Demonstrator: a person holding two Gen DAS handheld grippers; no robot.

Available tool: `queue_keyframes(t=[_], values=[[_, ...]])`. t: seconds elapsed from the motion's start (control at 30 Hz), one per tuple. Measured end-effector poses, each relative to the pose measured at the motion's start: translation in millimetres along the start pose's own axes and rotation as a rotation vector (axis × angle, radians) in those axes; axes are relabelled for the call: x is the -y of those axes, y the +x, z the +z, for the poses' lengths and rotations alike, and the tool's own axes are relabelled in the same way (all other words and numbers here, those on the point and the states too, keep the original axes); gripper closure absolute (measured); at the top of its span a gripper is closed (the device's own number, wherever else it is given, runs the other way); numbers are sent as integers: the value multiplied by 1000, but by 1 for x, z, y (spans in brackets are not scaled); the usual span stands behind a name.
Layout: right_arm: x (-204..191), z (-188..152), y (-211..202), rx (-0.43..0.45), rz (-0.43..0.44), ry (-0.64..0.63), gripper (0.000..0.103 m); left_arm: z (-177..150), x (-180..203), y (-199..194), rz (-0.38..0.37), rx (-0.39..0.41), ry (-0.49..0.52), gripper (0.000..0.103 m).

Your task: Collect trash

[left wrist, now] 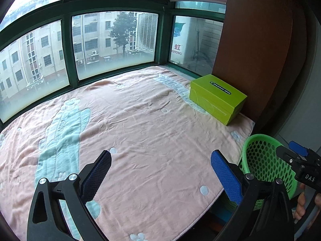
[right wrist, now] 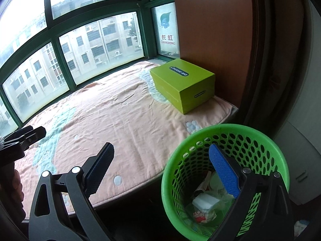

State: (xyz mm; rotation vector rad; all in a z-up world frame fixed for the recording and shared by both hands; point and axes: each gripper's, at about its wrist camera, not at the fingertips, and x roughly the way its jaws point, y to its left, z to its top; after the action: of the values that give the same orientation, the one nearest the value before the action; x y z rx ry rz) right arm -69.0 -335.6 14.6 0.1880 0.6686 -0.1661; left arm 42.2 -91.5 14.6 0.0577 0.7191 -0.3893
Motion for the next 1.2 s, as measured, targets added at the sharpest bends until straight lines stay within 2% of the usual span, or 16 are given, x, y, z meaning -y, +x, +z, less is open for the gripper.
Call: queue_keyframes(t=[0.2,0.63,1.2], values=[[-11,5,2,3,23,-19,8,-1,-11,-4,19,5,-31,7],[-38,4,11,-9,79,-58,8,-5,-30,-10,113,8,-54,7],[-54,4,18,-15,114,-75,8,-6,-44,-14,152,13,-82,7]])
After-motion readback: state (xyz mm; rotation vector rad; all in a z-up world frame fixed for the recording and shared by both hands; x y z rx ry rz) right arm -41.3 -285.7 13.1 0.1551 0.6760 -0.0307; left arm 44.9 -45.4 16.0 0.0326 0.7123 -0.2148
